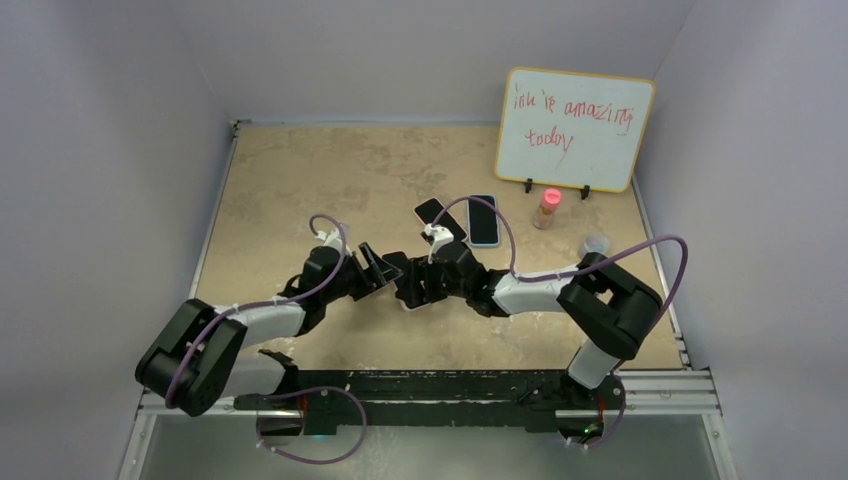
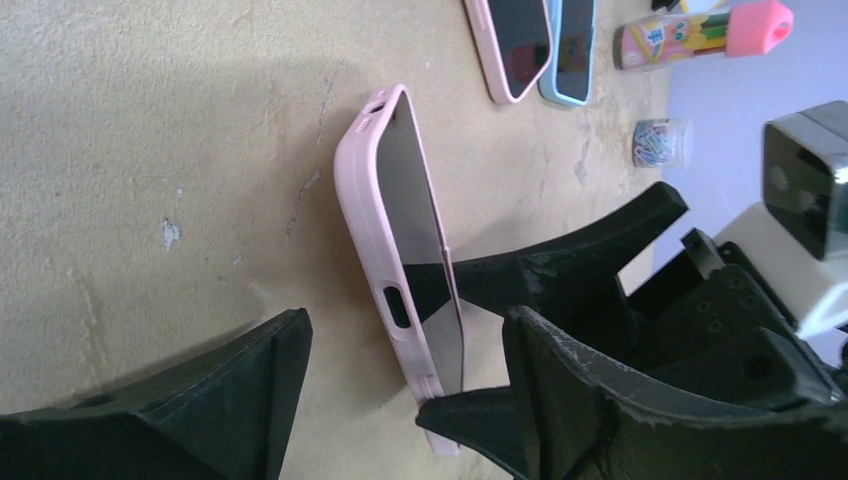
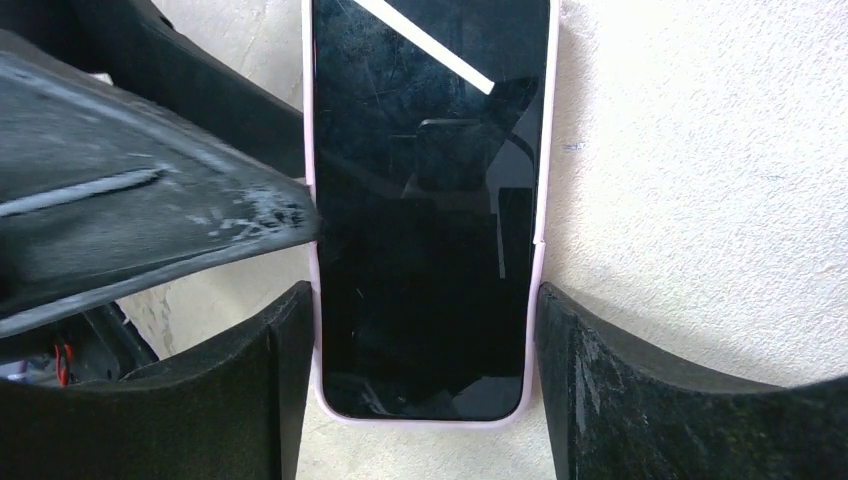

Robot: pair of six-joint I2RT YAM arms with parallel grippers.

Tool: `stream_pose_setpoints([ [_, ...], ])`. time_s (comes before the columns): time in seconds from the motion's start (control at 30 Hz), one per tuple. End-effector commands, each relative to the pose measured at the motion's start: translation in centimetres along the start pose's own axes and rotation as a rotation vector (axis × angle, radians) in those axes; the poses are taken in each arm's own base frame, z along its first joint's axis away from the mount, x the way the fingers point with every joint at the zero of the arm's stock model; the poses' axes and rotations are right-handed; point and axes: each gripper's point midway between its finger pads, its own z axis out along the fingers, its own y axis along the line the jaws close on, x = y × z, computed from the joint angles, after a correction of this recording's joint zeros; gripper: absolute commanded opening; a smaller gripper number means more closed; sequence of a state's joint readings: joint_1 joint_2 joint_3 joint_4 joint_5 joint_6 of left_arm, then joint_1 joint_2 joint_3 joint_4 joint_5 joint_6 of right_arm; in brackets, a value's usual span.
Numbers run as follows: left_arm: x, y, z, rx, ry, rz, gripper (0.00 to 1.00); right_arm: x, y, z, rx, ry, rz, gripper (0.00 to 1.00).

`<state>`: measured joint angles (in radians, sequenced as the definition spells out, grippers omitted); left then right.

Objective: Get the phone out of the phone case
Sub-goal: Pick up the phone at the center of the board.

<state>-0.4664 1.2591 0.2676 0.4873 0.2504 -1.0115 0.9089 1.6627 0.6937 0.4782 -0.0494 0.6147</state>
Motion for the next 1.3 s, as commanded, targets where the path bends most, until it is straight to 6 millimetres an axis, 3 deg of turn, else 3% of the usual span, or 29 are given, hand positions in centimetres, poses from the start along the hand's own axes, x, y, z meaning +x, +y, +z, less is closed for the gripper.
stream_pose_setpoints([
  [0.0,-1.1,-1.3,1.2,0.046,-0.072,-0.014,0.69,-1.6,1.7,0.2,-0.072,-0.073,0.021,0.1],
  [0.13,-0.8,-0.7,1.9,0.03,-0.074,-0.032,0.56,-1.5,1.5,0.4,-0.073,-0.078,0.027,0.11],
  [0.3,-0.8,-1.1,2.4,0.064,-0.074,-0.01,0.3,-1.5,1.6,0.5,-0.081,-0.086,0.022,0.18],
  [0.5,-1.1,-2.2,2.4,0.125,-0.078,0.069,0.0,-1.3,2.3,-0.7,-0.118,-0.079,0.019,0.53],
  [0.67,-1.7,-4.4,1.5,0.217,-0.094,0.158,0.0,-2.0,2.9,-2.5,-0.151,-0.121,-0.004,0.8],
  [0.83,-2.7,-6.1,0.0,0.294,-0.121,0.243,0.0,-3.4,3.9,-5.3,-0.197,-0.196,-0.071,0.96],
  [1.1,-3.1,-10.8,-2.6,0.477,-0.115,0.4,0.0,-3.8,4.3,-9.5,-0.249,-0.292,-0.234,0.99],
  [1.27,-3.0,-13.3,-4.3,0.588,-0.115,0.44,0.0,-4.0,3.9,-13.0,-0.289,-0.45,-0.34,0.99],
])
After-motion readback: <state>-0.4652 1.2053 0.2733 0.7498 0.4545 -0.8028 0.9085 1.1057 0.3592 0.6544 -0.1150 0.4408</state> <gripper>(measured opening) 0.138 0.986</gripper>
